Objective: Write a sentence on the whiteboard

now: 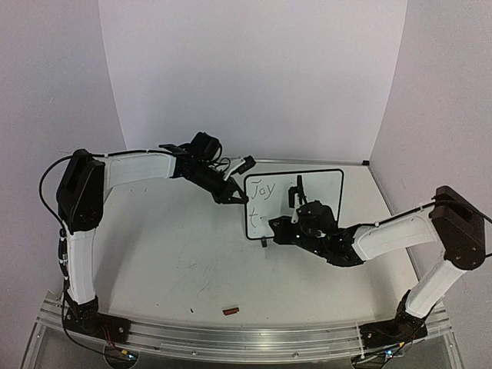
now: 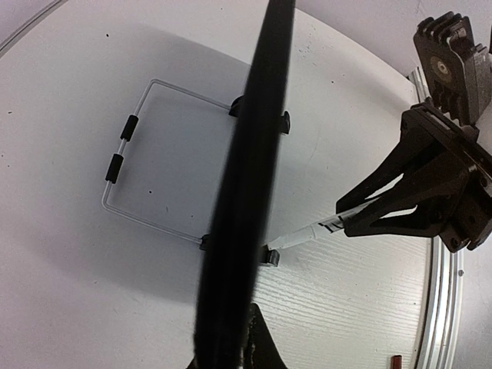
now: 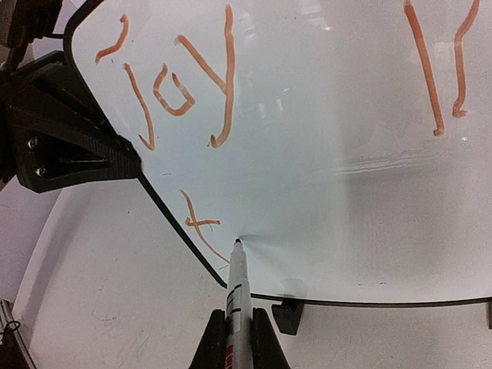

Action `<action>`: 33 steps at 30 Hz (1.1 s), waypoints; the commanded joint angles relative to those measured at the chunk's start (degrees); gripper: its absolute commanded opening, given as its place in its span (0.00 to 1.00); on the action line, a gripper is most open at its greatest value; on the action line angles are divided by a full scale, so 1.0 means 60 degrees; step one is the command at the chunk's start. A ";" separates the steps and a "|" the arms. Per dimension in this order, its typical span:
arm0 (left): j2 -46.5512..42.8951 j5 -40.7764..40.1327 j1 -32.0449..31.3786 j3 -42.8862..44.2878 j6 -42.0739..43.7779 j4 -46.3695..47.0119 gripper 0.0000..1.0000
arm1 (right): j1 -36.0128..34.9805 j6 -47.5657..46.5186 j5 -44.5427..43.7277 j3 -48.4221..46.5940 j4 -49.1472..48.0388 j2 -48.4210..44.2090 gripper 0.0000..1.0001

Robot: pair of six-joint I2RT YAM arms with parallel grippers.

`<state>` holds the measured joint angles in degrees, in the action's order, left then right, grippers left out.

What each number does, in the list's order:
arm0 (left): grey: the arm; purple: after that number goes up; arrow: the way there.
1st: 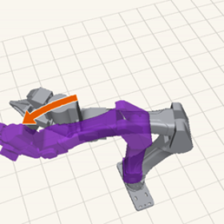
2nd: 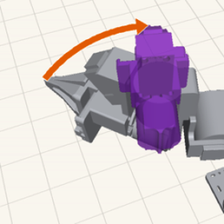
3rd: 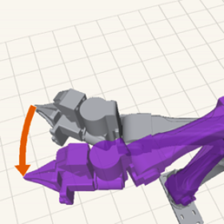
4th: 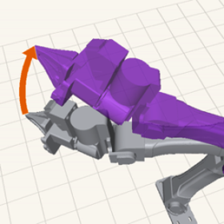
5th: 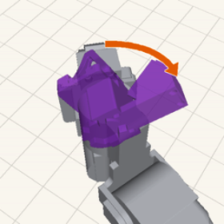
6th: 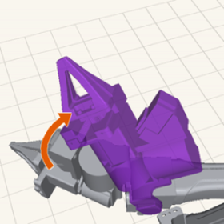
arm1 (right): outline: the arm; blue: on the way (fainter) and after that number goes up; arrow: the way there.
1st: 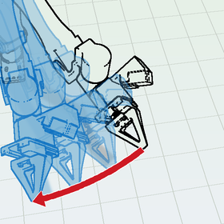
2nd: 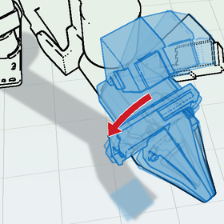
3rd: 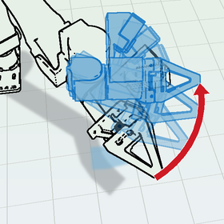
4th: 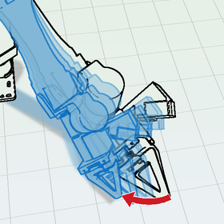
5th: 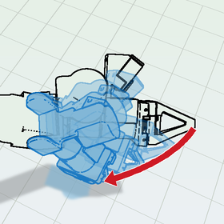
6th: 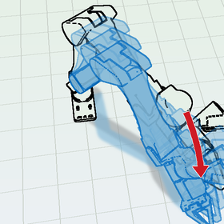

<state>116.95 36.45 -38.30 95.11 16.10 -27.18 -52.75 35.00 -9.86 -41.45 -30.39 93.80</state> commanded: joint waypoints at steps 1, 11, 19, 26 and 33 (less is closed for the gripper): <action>-0.0261 -0.0508 0.0040 -0.0223 0.0268 -0.0452 0.00 | 0.0030 0.0060 -0.0381 -0.0263 -0.0164 0.0099 0.00; -0.0269 -0.0508 0.0041 -0.0225 0.0273 -0.0464 0.00 | 0.0018 -0.0290 0.0061 -0.0599 -0.0138 0.0406 0.00; -0.0293 -0.0522 0.0041 -0.0227 0.0285 -0.0465 0.00 | 0.0028 -0.0102 0.0031 -0.0565 0.0258 0.0647 0.00; -0.0300 -0.0519 0.0040 -0.0226 0.0285 -0.0465 0.00 | 0.0026 0.0056 -0.0253 -0.0364 0.0518 0.0574 0.00; -0.0285 -0.0509 0.0041 -0.0226 0.0286 -0.0466 0.00 | 0.0028 -0.0052 -0.0700 -0.0348 0.0667 0.0124 0.00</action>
<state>116.95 36.38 -38.30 95.11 16.10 -27.15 -52.86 34.76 -8.98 -43.38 -27.85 96.79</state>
